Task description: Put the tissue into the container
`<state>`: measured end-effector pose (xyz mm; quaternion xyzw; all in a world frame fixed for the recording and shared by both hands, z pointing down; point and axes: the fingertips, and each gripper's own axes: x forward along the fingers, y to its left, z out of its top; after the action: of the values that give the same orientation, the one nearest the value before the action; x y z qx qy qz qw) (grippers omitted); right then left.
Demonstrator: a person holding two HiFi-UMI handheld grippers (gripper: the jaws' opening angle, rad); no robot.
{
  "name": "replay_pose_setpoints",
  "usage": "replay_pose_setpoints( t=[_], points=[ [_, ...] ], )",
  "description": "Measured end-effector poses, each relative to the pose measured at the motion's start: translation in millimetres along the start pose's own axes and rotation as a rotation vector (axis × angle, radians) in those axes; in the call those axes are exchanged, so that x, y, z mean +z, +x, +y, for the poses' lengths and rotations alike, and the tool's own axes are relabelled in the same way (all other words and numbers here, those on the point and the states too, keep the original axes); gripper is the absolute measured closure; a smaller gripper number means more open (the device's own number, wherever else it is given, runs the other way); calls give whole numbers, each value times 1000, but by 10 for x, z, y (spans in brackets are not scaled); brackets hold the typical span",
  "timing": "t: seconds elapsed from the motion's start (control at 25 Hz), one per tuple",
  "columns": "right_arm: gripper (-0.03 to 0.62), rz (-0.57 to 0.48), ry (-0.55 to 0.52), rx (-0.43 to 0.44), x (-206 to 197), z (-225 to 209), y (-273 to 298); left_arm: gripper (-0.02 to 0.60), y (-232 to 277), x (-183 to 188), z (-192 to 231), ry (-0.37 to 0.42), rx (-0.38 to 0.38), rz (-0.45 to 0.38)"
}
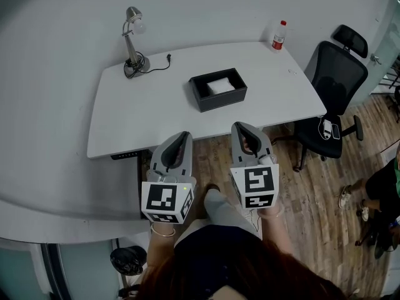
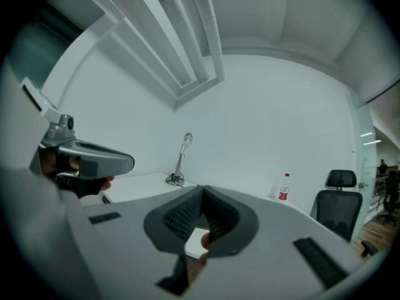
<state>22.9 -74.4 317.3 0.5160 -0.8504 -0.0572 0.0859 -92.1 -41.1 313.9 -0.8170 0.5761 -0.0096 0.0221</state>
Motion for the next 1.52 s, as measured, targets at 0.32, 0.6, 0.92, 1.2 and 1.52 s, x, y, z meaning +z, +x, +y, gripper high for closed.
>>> replay_pose_setpoints(
  t=[0.32,0.6,0.92,1.2,1.52],
  points=[
    [574,-43,10,-9,106,47,-306,552,-226,46,-153,2,-5,-20],
    [574,-47,24,8,122,138,-471,552,-309,49,-260,0,-22,-30],
    [574,-66,11,-13,152,108,-579,552,-277,74,-343,2,-35,-41],
    [574,-77,22,-17,152,5,-658,552,-225,95,-457,4,-38,-35],
    [574,-68,18,-7,104,-129,-842,552,-222,81,-704,-2,-31,-13]
  ],
)
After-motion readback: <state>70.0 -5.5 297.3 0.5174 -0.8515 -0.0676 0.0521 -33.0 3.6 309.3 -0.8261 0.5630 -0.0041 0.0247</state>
